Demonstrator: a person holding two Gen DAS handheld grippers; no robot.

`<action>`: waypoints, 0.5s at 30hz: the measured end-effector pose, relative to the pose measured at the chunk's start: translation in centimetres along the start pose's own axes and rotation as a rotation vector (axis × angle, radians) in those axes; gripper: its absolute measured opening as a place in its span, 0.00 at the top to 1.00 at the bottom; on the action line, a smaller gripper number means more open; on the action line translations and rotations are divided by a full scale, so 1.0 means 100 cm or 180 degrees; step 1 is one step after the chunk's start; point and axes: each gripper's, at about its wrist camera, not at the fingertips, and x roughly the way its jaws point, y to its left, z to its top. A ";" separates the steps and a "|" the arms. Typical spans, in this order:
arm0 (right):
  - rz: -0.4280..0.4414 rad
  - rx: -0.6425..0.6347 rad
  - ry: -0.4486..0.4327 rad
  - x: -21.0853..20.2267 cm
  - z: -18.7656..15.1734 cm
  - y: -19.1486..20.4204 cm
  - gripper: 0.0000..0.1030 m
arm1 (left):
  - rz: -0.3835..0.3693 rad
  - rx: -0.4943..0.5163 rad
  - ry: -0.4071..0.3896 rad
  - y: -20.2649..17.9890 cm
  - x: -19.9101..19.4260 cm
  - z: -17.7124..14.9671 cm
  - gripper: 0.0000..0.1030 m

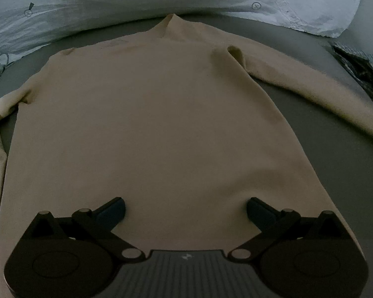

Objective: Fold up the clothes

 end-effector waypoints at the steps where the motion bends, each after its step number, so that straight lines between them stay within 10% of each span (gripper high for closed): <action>1: -0.0151 -0.0054 0.0071 0.007 -0.004 0.002 0.95 | 0.0002 -0.0003 -0.0007 -0.001 0.000 0.000 0.00; 5: -0.0292 -0.0086 0.0164 0.011 -0.017 0.005 0.88 | -0.0006 0.0004 -0.0016 -0.001 0.001 0.000 0.00; 15: 0.0584 -0.0572 0.0218 -0.020 -0.038 0.064 0.54 | 0.0064 -0.0085 0.0071 0.008 -0.007 -0.004 0.00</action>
